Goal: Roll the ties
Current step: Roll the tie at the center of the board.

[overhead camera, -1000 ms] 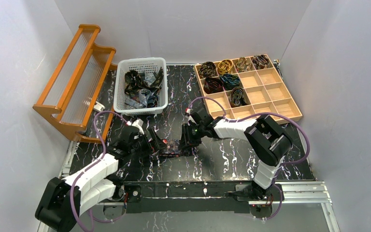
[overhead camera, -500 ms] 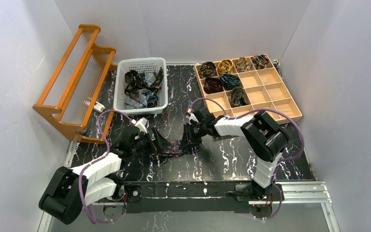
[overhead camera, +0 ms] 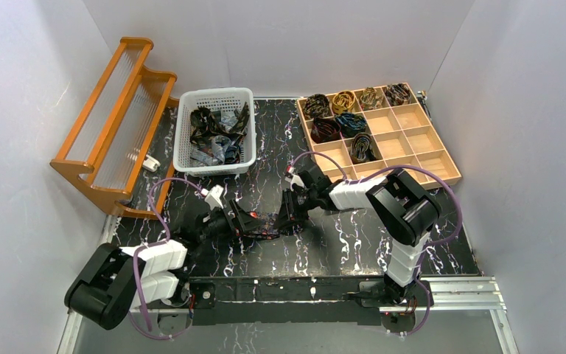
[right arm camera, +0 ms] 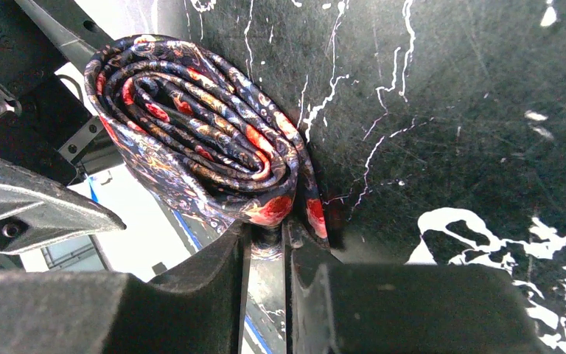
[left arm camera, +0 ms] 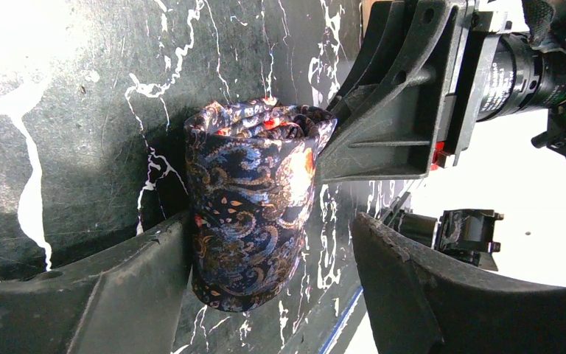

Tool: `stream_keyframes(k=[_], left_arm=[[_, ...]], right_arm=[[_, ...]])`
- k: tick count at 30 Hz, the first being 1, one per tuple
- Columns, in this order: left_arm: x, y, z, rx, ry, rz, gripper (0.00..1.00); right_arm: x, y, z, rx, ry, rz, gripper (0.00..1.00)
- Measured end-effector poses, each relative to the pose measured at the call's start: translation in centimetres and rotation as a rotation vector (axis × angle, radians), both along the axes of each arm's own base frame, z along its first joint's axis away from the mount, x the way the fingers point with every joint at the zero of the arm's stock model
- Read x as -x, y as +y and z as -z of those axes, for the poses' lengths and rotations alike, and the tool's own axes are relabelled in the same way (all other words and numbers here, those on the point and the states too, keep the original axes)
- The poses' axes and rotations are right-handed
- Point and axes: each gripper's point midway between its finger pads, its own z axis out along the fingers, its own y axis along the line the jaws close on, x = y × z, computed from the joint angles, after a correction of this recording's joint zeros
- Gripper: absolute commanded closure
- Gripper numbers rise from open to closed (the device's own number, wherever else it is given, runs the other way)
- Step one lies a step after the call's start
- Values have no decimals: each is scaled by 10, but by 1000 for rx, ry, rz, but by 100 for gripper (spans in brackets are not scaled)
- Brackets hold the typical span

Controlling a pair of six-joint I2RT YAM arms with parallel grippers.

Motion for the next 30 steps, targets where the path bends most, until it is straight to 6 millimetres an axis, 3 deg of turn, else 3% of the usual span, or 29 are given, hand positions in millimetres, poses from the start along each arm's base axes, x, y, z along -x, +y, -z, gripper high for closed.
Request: stream_keyframes(k=[12,23,30], left_arm=[[0,-4,4,32,18,-4,38],[3,-6,10,10,30,-4,57],[3,-6,10,6,27,-7,77]], right_arm=[[1,1,1,-25,13,3,74],[2,4,2,-42,27,-7,74],[3,4,3,-41,30,-9,69]])
